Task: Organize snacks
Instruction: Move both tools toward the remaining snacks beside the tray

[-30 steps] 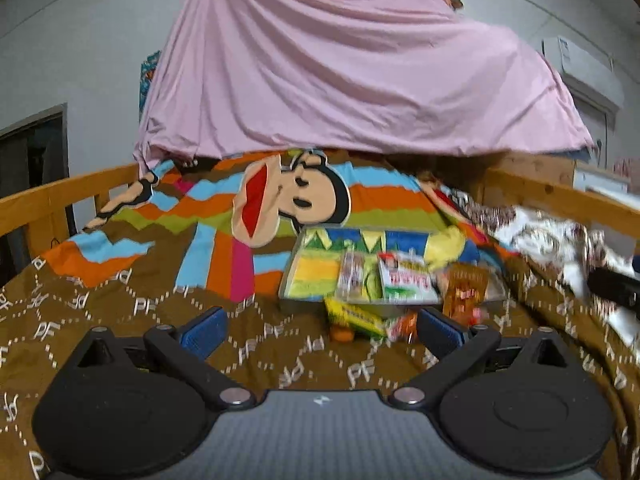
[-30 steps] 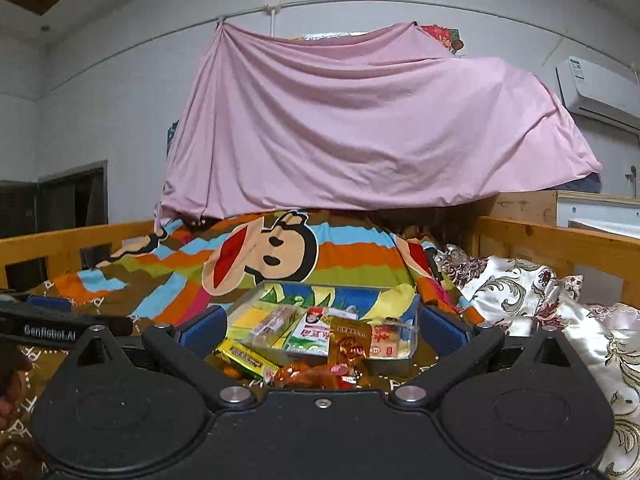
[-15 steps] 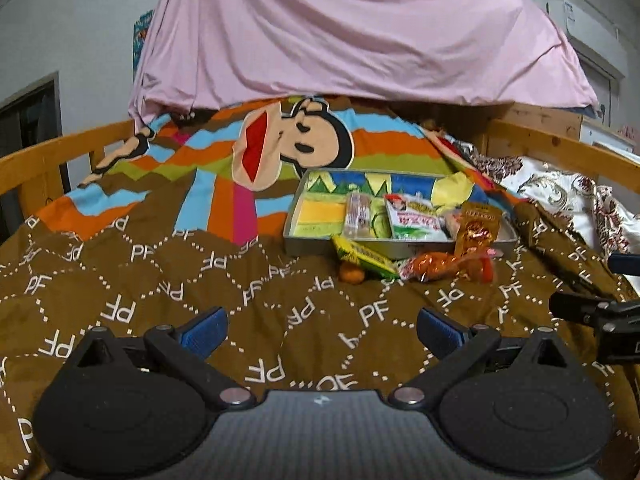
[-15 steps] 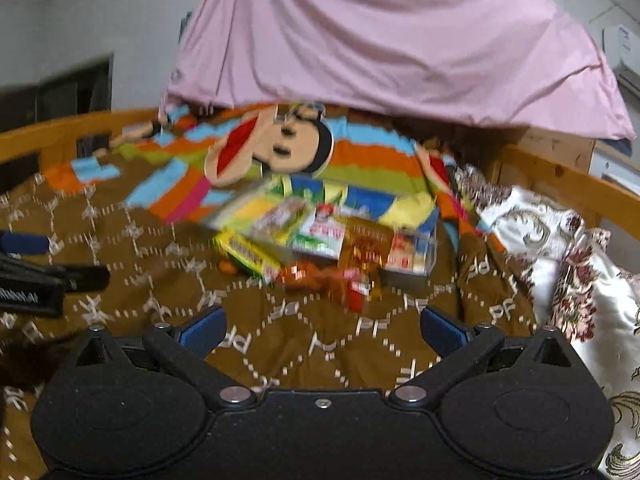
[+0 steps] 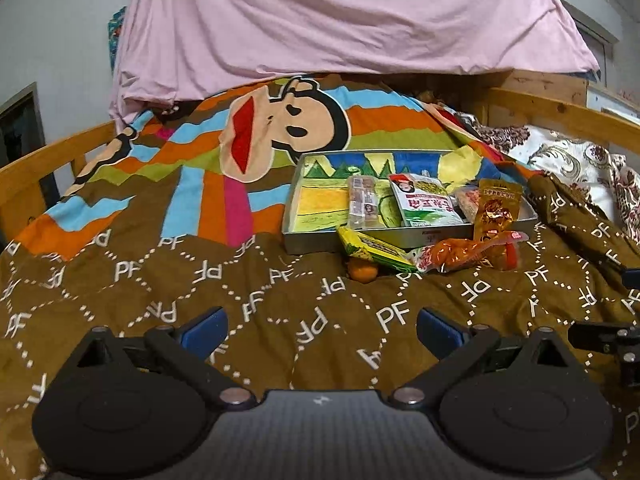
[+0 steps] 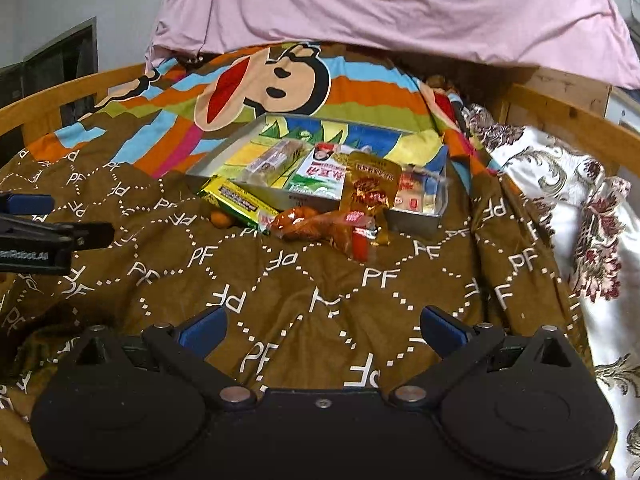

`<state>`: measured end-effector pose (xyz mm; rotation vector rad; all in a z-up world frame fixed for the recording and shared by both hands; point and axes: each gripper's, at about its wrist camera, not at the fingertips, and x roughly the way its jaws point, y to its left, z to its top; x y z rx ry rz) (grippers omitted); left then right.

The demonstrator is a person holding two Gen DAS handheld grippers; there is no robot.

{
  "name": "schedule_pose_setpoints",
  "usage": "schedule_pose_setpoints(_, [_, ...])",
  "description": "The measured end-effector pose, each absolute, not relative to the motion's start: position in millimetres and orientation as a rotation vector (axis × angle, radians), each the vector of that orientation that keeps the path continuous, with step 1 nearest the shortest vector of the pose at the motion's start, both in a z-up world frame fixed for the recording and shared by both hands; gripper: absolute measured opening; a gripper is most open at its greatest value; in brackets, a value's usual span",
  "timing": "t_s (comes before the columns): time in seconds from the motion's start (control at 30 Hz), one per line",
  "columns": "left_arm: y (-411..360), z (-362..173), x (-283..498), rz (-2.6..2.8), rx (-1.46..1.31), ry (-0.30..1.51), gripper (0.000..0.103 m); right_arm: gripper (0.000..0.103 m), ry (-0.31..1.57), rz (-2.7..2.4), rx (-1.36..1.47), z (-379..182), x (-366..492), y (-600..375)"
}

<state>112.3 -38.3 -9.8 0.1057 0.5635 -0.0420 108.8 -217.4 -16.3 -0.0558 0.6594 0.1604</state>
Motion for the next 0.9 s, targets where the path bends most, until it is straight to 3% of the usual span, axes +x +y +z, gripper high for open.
schedule_pose_setpoints(0.53, [-58, -16, 176, -0.162, 0.262, 0.587, 0.103, 0.102, 0.56, 0.266, -0.179, -18, 159, -216])
schedule_pose_setpoints(0.9, [-54, -31, 229, -0.145, 0.141, 0.624, 0.103, 0.102, 0.406, 0.288, -0.353, -36, 198, -206])
